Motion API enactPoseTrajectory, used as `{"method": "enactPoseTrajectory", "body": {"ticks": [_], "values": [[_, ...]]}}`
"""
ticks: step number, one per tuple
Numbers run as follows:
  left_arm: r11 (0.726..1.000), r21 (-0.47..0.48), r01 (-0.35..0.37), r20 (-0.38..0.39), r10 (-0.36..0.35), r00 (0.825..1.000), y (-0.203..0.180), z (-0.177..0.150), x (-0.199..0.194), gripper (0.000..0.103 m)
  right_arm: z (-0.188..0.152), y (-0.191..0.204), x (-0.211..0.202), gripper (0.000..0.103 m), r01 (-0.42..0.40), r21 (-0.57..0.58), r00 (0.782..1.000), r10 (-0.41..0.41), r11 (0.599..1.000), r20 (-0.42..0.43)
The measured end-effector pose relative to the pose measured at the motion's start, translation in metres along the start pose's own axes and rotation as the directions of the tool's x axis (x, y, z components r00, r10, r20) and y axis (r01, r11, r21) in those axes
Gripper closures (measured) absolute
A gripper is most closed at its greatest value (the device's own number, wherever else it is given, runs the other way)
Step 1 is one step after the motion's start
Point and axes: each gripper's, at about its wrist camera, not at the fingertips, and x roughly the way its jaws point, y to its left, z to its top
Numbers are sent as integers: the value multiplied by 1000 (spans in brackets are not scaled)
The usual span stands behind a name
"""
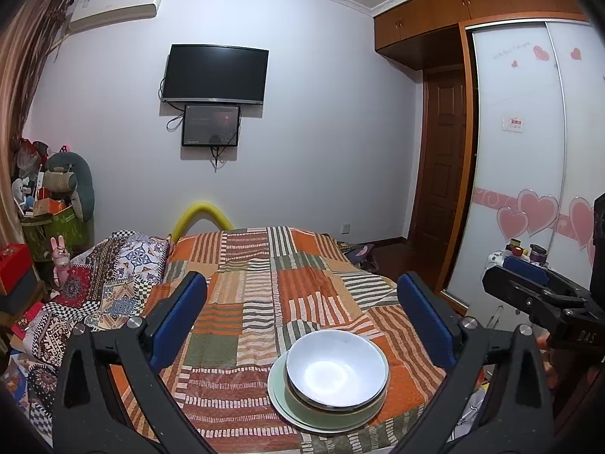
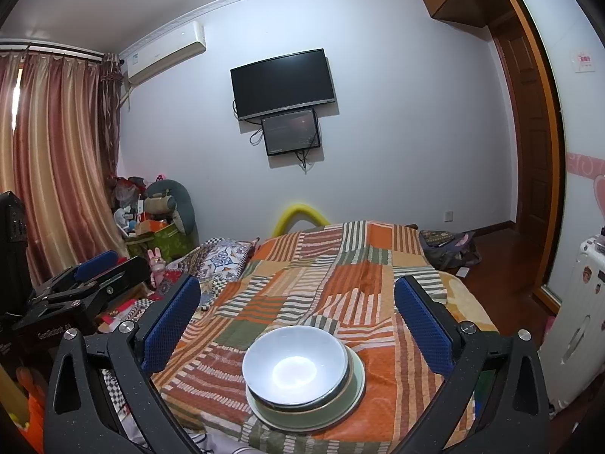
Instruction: Organize plates and bowls
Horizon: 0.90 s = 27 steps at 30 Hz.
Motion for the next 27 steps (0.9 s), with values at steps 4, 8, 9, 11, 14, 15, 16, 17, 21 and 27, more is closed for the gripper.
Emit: {"method": "enactPoseTrajectory", "body": {"ticks": [4,8,9,11,14,15,16,17,21,27], "values": [[1000,1,1,-3,-1,1000,-1,0,0,1,-1,0,-1,1,0,1,1000,0,1000,0],[1000,2,1,-4,-1,1000,0,0,0,1,-1,0,0,1,-2,8,1000,2,1000,-3],[1000,1,1,-5,-1,1000,0,0,1,1,-1,-1,0,1,-2,8,1000,2,1000,-3],[1000,1,2,-6,-2,1000,-1,-1,1,1,-1,-1,0,1,-2,8,1000,2,1000,-4],[1000,2,3,-8,-3,1000,-1,-1,2,1,-1,-1,0,1,-1,8,1000,1,1000,-3],[1000,3,4,-9,-4,1000,-2,-1,2,1,-1,-1,0,1,-2,8,1000,2,1000,-3],[1000,4,4,-8,-4,1000,-2,-1,2,1,-1,-1,0,1,-2,9,1000,2,1000,-4],[1000,5,3,-8,-3,1000,-2,-1,2,1,-1,-1,0,1,-2,9,1000,2,1000,-4],[1000,7,7,-10,-7,1000,-2,-2,2,0,0,-1,0,1,-2,11,1000,2,1000,-5],[1000,11,9,-11,-9,1000,-3,-2,2,0,0,-1,1,1,-5,9,1000,5,1000,-5]]}}
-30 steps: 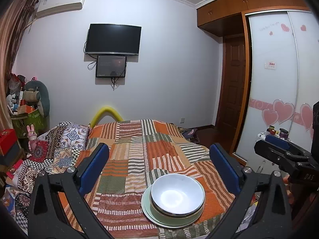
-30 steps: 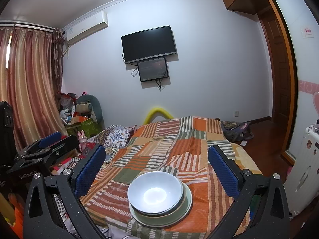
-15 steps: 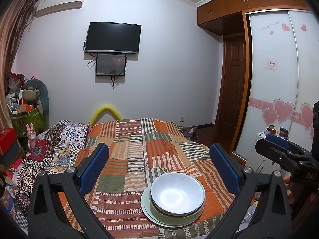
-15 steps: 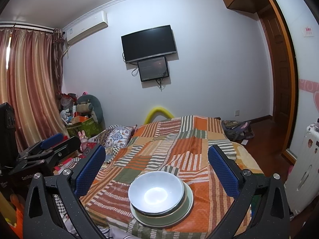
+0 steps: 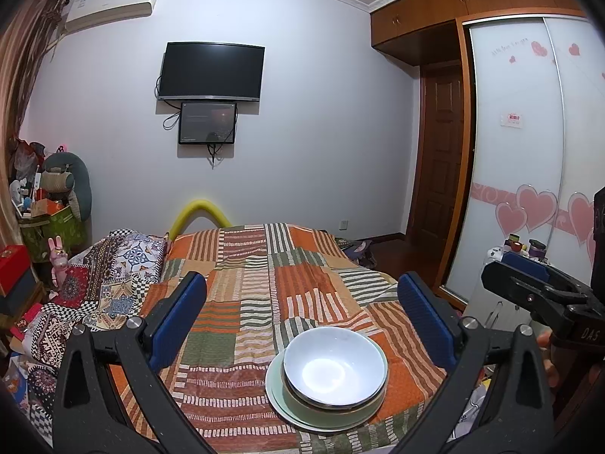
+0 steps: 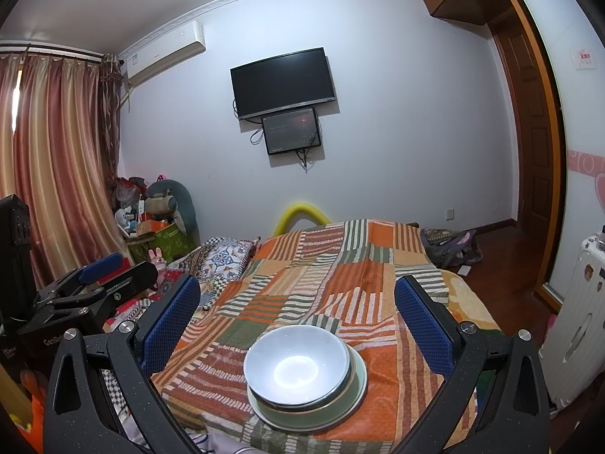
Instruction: Organize plates and bowls
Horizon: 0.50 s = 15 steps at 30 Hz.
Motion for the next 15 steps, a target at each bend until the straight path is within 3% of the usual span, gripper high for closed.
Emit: {"method": "enactPoseTrajectory", "body": {"ticks": [15], "values": [[1000,-10,-9,-3,9,1000,3,1,1,0,0,1,1,1,-2,0,1000,2,1000,-2]]}}
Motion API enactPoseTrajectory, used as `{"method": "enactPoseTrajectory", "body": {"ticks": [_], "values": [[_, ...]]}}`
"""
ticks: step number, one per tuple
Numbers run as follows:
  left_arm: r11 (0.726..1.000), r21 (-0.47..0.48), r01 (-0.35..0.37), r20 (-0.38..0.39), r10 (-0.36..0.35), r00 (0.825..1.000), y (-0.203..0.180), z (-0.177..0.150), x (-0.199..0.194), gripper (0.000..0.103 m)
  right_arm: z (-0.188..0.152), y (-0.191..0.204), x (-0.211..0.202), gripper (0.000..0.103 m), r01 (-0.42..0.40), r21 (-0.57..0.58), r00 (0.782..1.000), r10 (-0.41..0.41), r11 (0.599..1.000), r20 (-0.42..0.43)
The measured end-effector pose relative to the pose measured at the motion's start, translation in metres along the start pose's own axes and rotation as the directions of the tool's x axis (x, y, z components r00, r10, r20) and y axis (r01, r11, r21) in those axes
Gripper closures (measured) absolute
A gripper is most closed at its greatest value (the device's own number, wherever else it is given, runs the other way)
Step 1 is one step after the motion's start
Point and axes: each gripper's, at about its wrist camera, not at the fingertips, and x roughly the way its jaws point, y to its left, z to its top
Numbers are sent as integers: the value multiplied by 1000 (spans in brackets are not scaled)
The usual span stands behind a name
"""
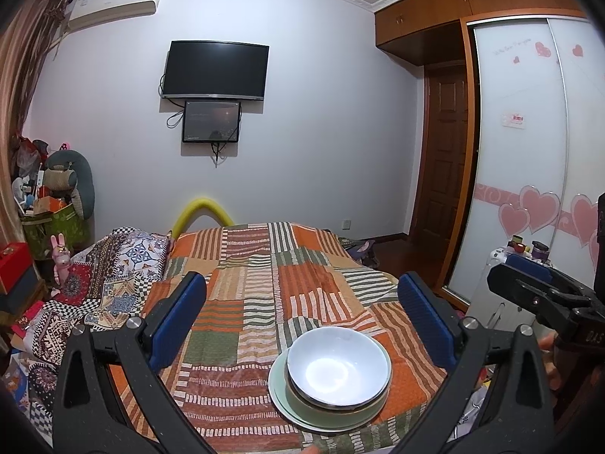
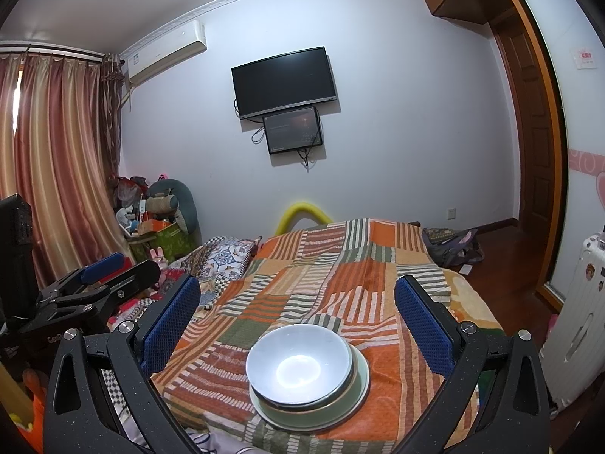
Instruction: Organize plates and bowls
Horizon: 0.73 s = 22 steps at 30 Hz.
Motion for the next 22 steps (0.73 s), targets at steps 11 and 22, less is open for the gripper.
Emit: {"method": "enactPoseTrajectory", "body": {"ticks": [11,22], "values": [[1000,-2,19,-9,-19,1000,1,-2,1,0,0,2,1,0,1,3,1000,-1,1000,-4],[999,-20,32,-17,-32,999,6,-2,2,0,0,1,5,0,-2,10,1000,3,1000,-19]]}}
